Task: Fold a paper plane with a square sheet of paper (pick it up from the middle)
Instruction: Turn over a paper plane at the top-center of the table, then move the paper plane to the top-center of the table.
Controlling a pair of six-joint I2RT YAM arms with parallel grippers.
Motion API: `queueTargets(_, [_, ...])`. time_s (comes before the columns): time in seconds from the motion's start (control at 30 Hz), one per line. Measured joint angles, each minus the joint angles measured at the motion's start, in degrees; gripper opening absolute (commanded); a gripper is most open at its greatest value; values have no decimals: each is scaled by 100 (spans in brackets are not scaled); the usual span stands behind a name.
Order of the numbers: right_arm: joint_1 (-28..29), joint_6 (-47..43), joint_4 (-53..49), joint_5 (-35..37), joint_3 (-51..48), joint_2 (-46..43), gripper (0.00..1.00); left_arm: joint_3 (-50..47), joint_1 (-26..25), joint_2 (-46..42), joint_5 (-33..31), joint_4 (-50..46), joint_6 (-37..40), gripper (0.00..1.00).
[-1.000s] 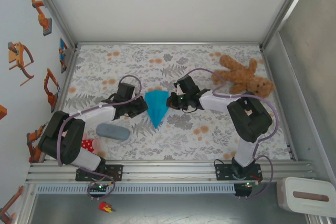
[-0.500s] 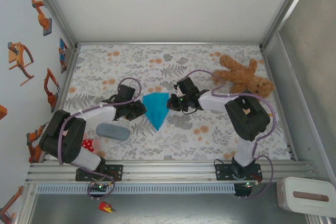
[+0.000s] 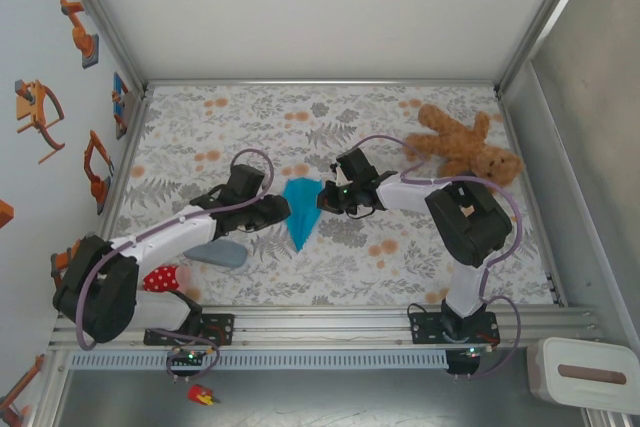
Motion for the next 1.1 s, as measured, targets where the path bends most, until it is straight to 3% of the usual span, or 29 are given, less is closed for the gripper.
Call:
queueTargets(0.4, [0, 20, 2, -26, 0, 13, 0, 791, -634, 1233, -348, -87, 83, 41])
queueTargets(0.93, [0, 20, 4, -111, 0, 13, 0, 1211, -951, 1784, -758, -411, 332, 43])
queueTargets(1.1, [0, 22, 4, -111, 0, 13, 0, 1239, -970, 1904, -796, -503, 376, 38])
